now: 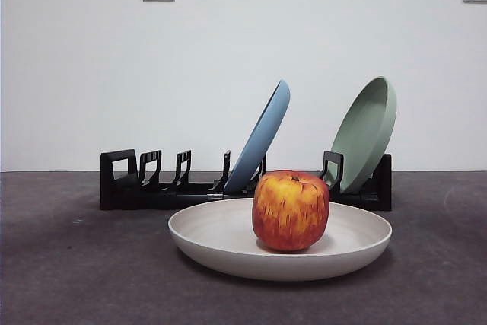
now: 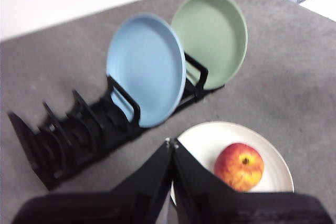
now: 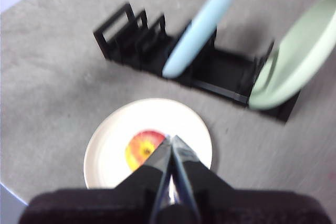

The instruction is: Take the yellow plate from the plate rack,put the plate on the table,take the apple from the table,put the apple in the plate

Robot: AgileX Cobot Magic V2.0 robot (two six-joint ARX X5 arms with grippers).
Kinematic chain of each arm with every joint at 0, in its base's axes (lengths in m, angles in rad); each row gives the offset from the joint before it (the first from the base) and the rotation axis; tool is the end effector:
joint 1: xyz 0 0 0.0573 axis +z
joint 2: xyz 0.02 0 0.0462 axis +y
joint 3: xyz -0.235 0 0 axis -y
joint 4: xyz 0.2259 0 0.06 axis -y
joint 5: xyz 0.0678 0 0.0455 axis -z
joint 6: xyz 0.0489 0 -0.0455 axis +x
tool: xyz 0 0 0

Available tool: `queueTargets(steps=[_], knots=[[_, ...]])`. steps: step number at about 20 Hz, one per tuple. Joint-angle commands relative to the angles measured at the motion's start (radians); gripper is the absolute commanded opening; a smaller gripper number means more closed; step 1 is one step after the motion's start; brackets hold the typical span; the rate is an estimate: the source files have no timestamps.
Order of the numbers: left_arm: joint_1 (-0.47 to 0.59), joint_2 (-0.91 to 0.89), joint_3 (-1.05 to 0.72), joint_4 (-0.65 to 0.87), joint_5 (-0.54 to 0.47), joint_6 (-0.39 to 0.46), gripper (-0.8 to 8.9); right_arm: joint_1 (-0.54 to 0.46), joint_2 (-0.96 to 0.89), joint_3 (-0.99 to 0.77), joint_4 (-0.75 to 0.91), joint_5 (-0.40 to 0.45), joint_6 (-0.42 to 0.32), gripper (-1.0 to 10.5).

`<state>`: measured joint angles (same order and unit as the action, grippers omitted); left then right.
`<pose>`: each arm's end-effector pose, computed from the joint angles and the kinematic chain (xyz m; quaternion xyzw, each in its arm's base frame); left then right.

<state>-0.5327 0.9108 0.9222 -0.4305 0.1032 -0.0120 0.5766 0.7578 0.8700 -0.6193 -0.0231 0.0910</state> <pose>0.1762 -0.1097 0.3043 0.0388 0.2051 -0.3046 0.9293 0.1411 0.0931 0.2933 -0.0264 0.2541 0.2747 0.9270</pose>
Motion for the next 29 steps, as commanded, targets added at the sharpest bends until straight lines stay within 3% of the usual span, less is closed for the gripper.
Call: queueTargets(steps=[1, 6, 21, 24, 26, 29], knots=[[-0.018, -0.029, -0.129, 0.088, -0.008, -0.066, -0.09, 0.007, -0.041, -0.134, 0.085, -0.001, 0.093, -0.1], [-0.077, -0.042, -0.314, 0.250, -0.077, -0.128, -0.09, 0.057, -0.064, -0.372, 0.280, 0.005, 0.166, -0.1], [-0.102, -0.042, -0.321, 0.276, -0.076, -0.120, -0.02, 0.072, -0.039, -0.383, 0.311, 0.004, 0.166, -0.1], [-0.093, -0.119, -0.321, 0.238, -0.079, -0.119, -0.02, 0.072, -0.039, -0.383, 0.311, 0.004, 0.166, -0.1], [-0.072, -0.221, -0.321, 0.183, -0.075, -0.035, -0.02, 0.072, -0.039, -0.383, 0.310, 0.004, 0.166, -0.1], [0.031, -0.387, -0.322, 0.138, -0.075, -0.018, -0.02, 0.072, -0.039, -0.383, 0.304, 0.004, 0.166, -0.1]])
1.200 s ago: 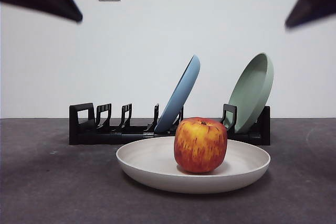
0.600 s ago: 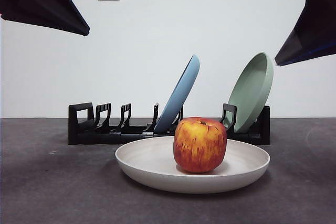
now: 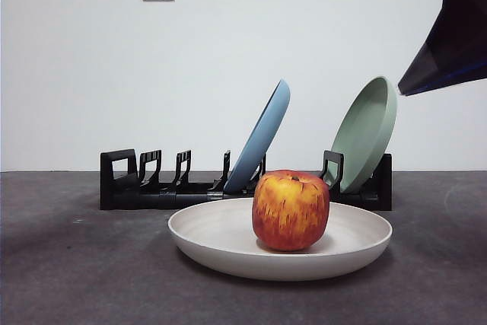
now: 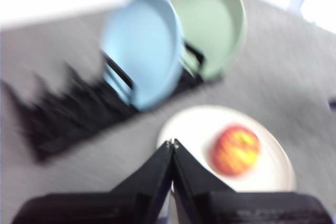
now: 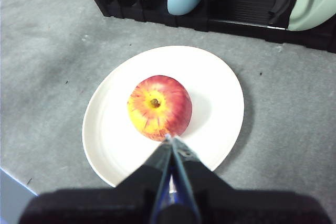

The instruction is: Take the yellow plate from the plate rack,put the plate on the table,take the apple from the table,put the apple in the plate

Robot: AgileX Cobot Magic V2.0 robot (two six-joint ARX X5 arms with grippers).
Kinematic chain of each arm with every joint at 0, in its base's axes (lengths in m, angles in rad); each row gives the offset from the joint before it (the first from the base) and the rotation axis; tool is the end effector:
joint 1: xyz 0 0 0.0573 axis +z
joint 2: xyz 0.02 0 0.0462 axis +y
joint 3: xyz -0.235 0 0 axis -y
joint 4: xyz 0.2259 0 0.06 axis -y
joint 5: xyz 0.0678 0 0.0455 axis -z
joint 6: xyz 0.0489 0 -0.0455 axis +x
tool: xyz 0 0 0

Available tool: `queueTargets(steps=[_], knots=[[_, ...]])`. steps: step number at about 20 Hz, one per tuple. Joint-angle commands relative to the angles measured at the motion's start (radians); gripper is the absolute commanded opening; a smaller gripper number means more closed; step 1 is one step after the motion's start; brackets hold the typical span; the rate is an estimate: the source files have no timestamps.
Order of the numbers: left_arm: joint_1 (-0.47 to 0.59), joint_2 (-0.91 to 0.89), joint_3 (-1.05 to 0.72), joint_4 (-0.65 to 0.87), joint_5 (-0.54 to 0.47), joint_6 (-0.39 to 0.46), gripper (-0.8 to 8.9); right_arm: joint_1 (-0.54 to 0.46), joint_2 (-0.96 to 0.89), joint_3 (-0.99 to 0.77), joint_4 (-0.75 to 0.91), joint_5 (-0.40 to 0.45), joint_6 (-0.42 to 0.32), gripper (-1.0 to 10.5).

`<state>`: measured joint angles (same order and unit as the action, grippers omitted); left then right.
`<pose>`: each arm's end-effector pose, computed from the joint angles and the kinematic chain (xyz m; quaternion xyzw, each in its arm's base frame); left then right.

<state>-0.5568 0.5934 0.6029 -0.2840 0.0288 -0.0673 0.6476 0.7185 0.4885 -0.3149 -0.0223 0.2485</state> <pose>0.1375 -0.0872 0.2654 0.0038 0.1416 -0.2813 0.9491 0.1401 0.1074 0.2046 0.0306 0.2933 0.2824 0.9128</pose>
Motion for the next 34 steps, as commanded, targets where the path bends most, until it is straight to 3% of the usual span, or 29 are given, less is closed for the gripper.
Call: queueTargets(steps=[1, 6, 10, 18, 34], knots=[[0.114, -0.124, -0.002, -0.018, -0.001, 0.048, -0.02, 0.002, 0.000, -0.002, -0.006, 0.003, 0.008, -0.1], [0.377, -0.268, -0.031, -0.077, 0.001, 0.074, -0.02, 0.002, 0.000, -0.002, -0.010, 0.003, 0.008, -0.1], [0.472, -0.360, -0.185, -0.023, 0.001, 0.098, -0.02, 0.002, 0.000, -0.002, -0.010, 0.003, 0.008, -0.1], [0.500, -0.510, -0.517, 0.238, -0.002, 0.098, -0.02, 0.002, 0.000, -0.002, -0.010, 0.003, 0.009, -0.1], [0.500, -0.591, -0.599, 0.101, -0.001, 0.094, -0.02, 0.002, 0.000, -0.002, -0.010, 0.003, 0.009, -0.1]])
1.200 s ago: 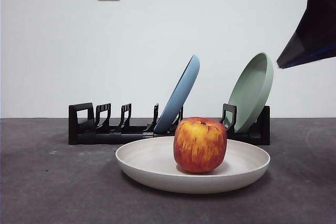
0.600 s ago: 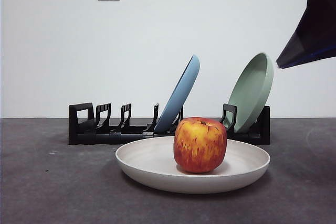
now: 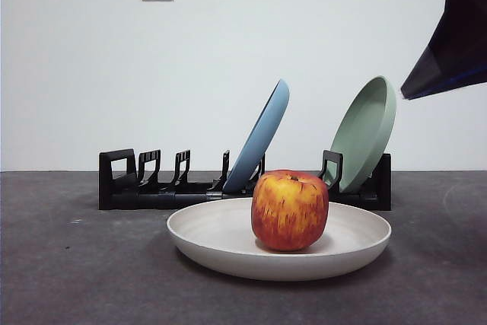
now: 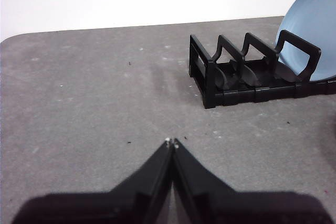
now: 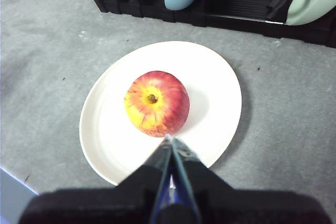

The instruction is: Take the yellow plate from the plate rack,put the plate on the table,take the apple from the table,put the apple in the plate

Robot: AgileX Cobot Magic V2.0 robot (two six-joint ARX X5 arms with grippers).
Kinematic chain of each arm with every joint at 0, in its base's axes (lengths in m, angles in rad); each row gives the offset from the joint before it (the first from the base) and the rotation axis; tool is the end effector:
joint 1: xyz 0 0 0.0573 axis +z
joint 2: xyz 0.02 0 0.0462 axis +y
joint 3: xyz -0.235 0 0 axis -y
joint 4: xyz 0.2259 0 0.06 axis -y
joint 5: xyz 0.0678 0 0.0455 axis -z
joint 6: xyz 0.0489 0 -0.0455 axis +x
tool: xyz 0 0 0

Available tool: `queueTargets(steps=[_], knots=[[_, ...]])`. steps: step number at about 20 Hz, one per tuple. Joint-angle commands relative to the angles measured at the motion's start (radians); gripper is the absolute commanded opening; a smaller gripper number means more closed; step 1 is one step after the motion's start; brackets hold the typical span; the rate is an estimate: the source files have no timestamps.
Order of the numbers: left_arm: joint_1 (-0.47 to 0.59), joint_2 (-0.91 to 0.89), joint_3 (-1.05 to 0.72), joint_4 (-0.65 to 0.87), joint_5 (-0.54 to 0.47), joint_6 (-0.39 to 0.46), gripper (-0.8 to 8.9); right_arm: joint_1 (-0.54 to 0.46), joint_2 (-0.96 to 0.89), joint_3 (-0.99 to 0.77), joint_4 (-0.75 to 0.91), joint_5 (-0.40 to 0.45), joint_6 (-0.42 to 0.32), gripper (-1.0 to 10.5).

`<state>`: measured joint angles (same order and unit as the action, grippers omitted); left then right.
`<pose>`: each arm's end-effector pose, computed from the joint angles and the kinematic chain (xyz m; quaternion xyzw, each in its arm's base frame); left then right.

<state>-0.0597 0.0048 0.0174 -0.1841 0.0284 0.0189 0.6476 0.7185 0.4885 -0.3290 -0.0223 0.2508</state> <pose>0.1248 -0.0088 0.1476 0.0107 0.0852 -0.0447 0.9953 0.1394 0.1068 0.2032 0.0293 0.3000 0.2807 0.9113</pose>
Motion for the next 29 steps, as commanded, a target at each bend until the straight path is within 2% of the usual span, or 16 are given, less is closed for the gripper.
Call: queueTargets(steps=[1, 13, 17, 18, 21, 26, 29], knots=[[0.003, -0.003, -0.014, 0.002, 0.000, 0.008, -0.02, 0.002, 0.000, -0.002, 0.004, 0.003, 0.006, -0.1], [0.003, -0.003, -0.014, 0.002, 0.000, 0.008, -0.02, 0.002, 0.000, -0.002, 0.004, 0.007, 0.000, -0.1], [0.003, -0.003, -0.014, 0.002, 0.000, 0.008, -0.02, -0.006, -0.071, -0.002, -0.046, 0.135, -0.063, -0.1], [0.003, -0.003, -0.014, 0.002, -0.001, 0.008, -0.02, -0.014, -0.101, -0.002, -0.071, 0.136, -0.062, -0.1], [0.003, -0.003, -0.014, 0.002, 0.000, 0.008, -0.02, -0.106, -0.212, -0.002, -0.138, 0.130, -0.062, 0.0], [0.003, -0.003, -0.014, 0.002, 0.000, 0.008, -0.02, -0.418, -0.376, -0.014, -0.145, 0.129, -0.099, 0.0], [0.003, -0.003, -0.014, 0.002, -0.001, 0.008, -0.02, -0.561, -0.484, -0.082, -0.063, 0.126, -0.127, 0.0]])
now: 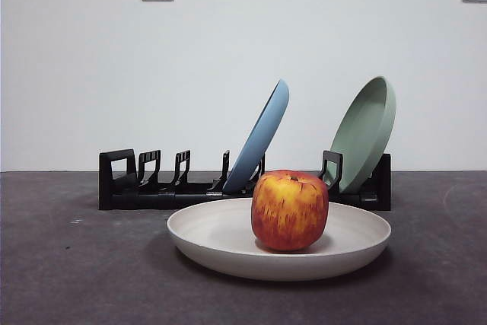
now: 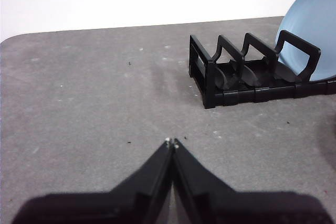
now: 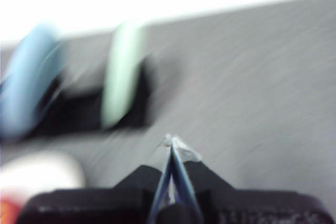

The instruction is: Take the yellow plate from the plate rack,put the plate on the table,take the apple from the table,put the apple in the plate

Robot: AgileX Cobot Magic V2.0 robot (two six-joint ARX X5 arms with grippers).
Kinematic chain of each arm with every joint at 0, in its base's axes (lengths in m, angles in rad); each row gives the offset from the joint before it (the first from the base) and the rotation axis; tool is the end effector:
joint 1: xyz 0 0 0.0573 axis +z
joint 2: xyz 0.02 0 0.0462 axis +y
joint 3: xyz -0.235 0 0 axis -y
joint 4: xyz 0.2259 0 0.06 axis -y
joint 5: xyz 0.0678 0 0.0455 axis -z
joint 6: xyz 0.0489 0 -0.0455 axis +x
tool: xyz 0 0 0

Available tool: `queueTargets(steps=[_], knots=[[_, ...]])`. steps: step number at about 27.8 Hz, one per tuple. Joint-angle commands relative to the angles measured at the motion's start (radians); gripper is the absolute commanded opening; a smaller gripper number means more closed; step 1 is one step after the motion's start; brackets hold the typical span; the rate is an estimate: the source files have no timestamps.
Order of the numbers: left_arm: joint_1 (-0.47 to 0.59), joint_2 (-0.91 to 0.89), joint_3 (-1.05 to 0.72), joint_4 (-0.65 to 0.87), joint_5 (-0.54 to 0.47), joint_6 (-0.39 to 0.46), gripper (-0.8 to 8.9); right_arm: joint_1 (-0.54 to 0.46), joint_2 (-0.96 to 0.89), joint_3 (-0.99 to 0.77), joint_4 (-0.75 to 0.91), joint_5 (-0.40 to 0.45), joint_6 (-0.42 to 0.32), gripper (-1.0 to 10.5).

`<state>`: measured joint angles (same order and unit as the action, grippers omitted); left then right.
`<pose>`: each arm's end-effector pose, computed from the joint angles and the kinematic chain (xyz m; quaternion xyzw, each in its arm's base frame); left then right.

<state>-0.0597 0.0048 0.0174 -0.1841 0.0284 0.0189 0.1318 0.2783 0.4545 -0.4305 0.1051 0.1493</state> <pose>0.1248 -0.0088 0.1476 0.0107 0.0852 -0.0447 0.9953 0.1183 0.0105 0.2374 0.0590 0.1266 0.0038 0.9902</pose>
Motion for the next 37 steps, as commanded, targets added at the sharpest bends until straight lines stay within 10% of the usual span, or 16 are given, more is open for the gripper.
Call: queueTargets(steps=[1, 11, 37], knots=[[0.003, -0.003, -0.014, 0.002, 0.000, 0.008, -0.02, -0.073, -0.086, -0.086, 0.085, -0.002, -0.027, 0.0], [0.003, -0.003, -0.014, 0.002, -0.001, 0.008, -0.02, -0.090, -0.277, -0.370, 0.244, -0.106, -0.038, 0.0], [0.003, -0.003, -0.014, 0.003, -0.001, 0.008, -0.02, -0.043, -0.277, -0.449, 0.249, -0.159, 0.033, 0.0]])
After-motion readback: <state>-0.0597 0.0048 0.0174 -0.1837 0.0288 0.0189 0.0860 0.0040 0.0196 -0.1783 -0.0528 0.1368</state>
